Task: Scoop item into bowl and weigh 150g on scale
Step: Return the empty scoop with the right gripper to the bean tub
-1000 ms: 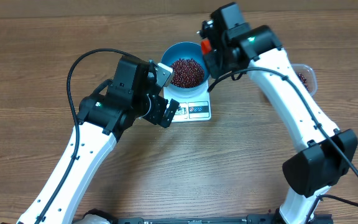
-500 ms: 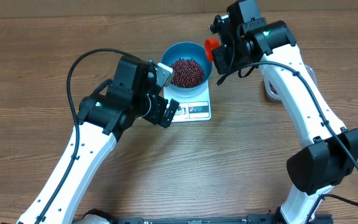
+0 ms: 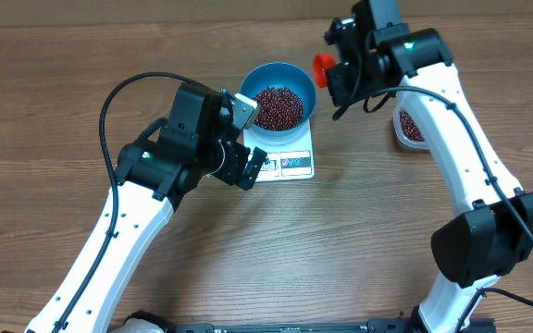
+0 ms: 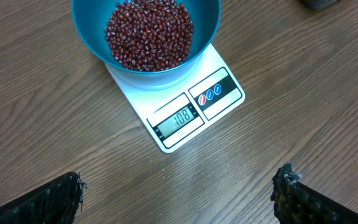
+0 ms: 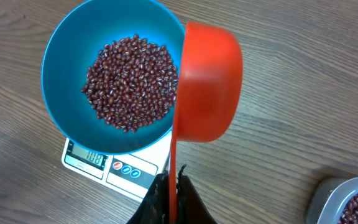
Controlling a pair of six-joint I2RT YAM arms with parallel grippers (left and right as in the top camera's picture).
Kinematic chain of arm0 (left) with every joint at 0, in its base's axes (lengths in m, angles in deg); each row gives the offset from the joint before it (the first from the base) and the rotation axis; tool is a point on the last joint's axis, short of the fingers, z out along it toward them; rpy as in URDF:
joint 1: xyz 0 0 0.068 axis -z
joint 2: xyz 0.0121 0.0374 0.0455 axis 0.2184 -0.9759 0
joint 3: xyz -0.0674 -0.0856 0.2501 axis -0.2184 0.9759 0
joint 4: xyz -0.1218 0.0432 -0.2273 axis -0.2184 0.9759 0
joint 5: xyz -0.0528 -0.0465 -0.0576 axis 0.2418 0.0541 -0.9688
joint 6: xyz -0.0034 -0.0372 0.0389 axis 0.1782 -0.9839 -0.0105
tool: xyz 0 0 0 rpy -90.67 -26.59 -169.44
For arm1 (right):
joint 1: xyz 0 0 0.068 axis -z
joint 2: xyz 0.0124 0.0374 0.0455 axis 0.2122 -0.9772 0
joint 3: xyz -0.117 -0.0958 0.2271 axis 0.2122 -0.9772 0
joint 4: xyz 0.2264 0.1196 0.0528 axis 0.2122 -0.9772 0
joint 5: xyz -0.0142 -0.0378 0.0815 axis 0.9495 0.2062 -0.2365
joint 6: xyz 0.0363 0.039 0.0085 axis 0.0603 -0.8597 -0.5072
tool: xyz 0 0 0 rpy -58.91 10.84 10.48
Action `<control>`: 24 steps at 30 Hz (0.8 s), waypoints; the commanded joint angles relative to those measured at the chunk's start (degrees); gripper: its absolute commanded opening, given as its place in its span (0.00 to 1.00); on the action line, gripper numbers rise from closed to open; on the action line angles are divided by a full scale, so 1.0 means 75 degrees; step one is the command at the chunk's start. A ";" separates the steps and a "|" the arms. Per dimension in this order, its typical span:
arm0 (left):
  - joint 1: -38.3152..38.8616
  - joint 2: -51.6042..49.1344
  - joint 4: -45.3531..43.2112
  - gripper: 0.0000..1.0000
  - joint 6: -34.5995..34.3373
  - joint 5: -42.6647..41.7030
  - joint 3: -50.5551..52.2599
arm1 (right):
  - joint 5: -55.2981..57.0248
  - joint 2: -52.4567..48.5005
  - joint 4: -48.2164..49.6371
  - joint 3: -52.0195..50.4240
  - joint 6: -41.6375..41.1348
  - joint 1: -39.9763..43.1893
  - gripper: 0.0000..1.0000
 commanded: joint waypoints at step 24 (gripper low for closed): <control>0.0003 0.0044 -0.0029 1.00 -0.0099 0.0047 0.0015 | -0.1434 0.1253 -0.1547 0.0259 -0.0096 0.3439 0.04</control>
